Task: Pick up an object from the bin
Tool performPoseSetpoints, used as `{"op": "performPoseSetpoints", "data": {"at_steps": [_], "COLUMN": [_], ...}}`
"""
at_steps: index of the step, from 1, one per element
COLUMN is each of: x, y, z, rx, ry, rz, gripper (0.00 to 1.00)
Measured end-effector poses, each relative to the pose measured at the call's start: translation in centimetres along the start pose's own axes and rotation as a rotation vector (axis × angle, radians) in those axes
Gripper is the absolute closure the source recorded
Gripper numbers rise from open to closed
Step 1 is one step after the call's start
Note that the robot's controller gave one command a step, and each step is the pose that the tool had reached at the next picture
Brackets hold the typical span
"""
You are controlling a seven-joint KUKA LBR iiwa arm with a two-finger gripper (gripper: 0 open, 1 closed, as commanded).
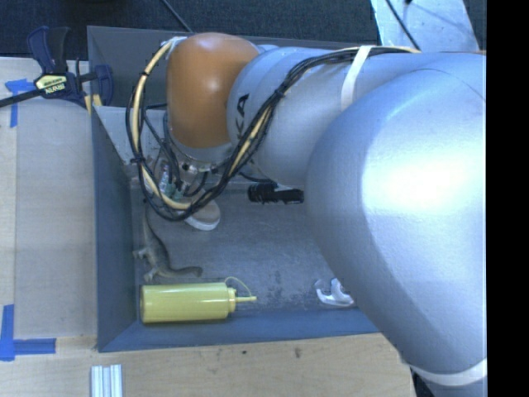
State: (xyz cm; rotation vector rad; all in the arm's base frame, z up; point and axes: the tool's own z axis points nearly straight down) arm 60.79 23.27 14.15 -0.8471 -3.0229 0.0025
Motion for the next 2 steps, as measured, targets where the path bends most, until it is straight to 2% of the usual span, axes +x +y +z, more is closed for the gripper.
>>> {"op": "performPoseSetpoints", "data": {"at_steps": [2], "x": [-0.13], "y": [0.09], "z": [-2.65], "rx": [-0.007], "ry": [-0.006], "rz": [-0.001], "gripper": [1.0]}}
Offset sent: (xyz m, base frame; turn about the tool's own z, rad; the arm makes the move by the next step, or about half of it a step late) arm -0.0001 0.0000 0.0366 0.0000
